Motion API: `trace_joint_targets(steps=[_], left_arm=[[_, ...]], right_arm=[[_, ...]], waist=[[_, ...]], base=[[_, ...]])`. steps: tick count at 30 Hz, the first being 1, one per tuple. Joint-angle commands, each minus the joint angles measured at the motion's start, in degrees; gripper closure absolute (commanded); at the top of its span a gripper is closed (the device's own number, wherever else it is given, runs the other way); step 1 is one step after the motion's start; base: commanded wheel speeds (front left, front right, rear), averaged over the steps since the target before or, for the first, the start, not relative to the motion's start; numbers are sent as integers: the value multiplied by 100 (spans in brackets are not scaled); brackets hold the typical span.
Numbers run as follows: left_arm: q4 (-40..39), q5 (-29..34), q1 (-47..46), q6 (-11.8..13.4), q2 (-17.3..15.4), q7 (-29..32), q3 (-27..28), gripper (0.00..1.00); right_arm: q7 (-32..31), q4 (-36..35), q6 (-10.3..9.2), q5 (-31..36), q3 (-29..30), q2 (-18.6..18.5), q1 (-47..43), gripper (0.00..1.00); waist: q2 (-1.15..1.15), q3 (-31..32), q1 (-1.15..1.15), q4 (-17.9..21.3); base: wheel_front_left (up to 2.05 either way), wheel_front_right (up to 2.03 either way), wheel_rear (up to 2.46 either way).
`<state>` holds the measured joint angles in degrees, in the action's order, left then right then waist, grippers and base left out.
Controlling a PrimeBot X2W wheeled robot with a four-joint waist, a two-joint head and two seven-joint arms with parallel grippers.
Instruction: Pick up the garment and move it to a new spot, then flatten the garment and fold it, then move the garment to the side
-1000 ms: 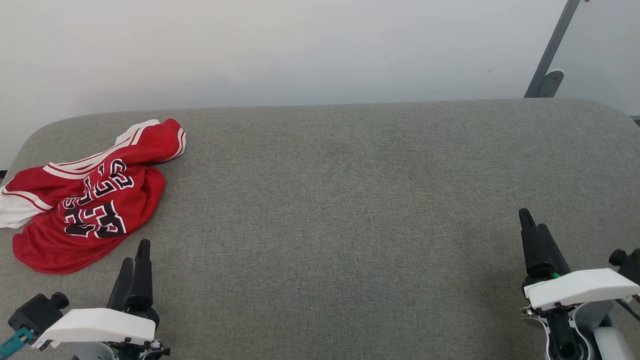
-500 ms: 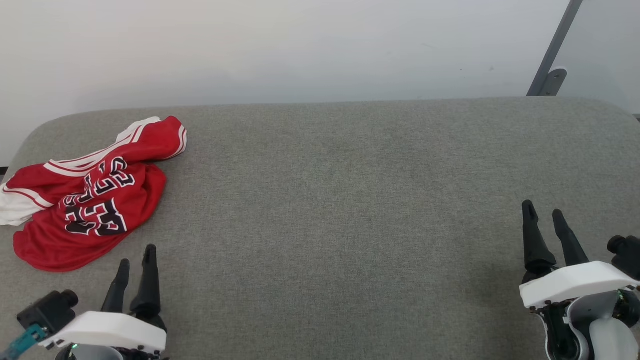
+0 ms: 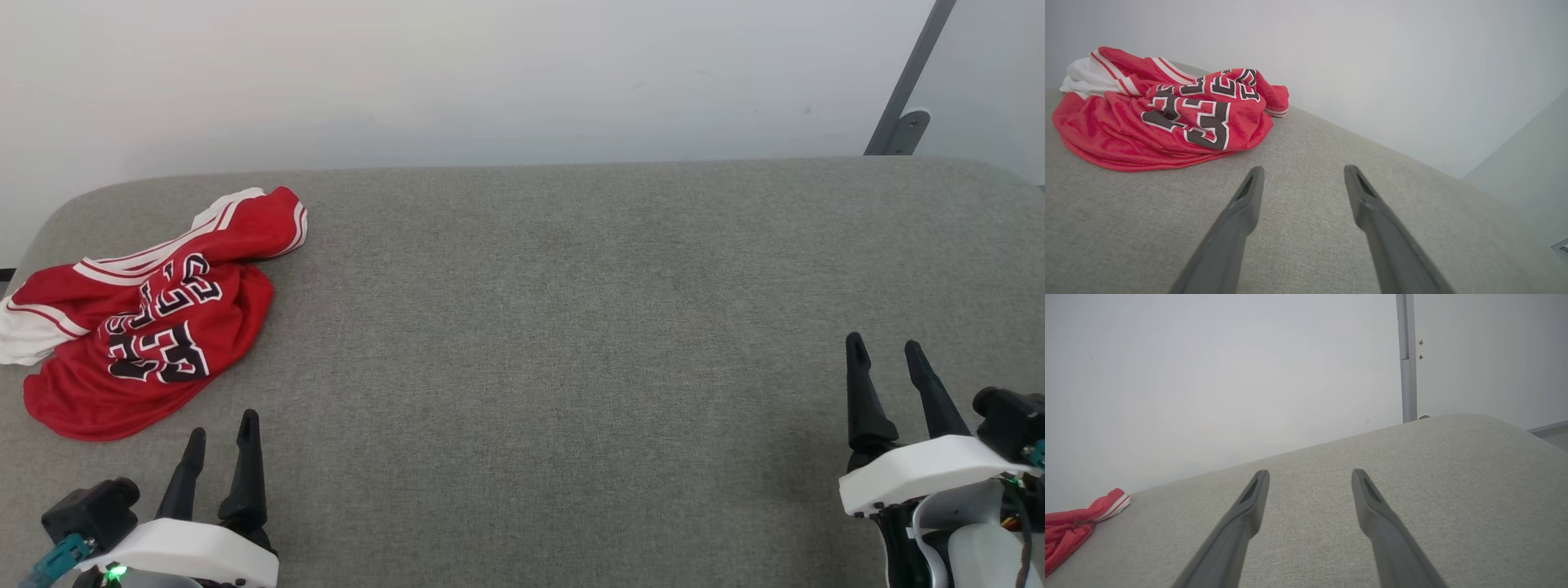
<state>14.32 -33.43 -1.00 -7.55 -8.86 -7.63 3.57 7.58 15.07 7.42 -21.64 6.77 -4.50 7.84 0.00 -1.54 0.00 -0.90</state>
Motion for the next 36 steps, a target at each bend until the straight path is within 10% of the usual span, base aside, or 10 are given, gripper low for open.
trace_joint_targets(steps=[1,36], left_arm=[[-86,197,-20,6,-44,-67,-10,0],[134,1231,-90,10,-276,-523,-319,0]], right_arm=[[71,-35,9,204,-16,-20,49,0],[535,49,7,1393,166,139,-5,0]], waist=[[0,-4,0,-3],[0,-156,0,-250]], base=[[0,0,0],[0,0,0]])
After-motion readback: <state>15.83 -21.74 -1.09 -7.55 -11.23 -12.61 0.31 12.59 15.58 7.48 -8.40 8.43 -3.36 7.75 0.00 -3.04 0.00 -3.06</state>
